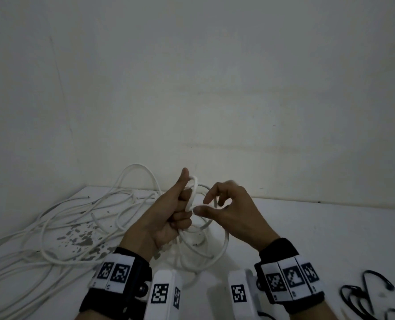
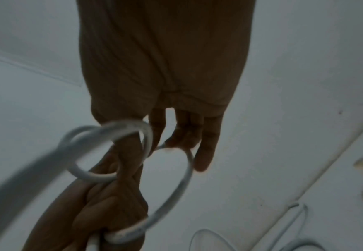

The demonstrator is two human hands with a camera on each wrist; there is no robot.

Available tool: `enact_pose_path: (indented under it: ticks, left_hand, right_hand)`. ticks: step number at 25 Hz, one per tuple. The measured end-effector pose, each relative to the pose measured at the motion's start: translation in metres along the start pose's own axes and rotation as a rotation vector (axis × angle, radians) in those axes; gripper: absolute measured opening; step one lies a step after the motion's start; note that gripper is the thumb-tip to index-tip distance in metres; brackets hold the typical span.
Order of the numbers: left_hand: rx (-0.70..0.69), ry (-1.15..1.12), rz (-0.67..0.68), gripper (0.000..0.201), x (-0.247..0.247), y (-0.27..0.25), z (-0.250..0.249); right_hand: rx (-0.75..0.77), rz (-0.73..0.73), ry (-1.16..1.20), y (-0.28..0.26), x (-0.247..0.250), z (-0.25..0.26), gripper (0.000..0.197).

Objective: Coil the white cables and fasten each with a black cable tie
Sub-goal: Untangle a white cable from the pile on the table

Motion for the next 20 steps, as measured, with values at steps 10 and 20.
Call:
enact_pose_path:
  ticks: [10,20]
  left_hand:
    - [0.013,0.033,0.094,0.05,-0.021,0.0,0.01]
    - [-0.086,0.01,-0.16,0.047,0.013,0.008,0.0]
  right_hand:
    - [-0.147,-0.397,-0.078,0.005,-0.001,-0.014,0.025]
    - [-0.411,-0.255,1.455,0.009,0.041,0.001,0.018]
Point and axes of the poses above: each hand's wrist, its own y-axis towards the middle knuckle, its own x-axis out of the back of the hand, z = x × y, the point moved 1 cm from there along y, towards the middle knuckle, and after that the axes turned 4 degrees about -x, right-handed, at the moved point
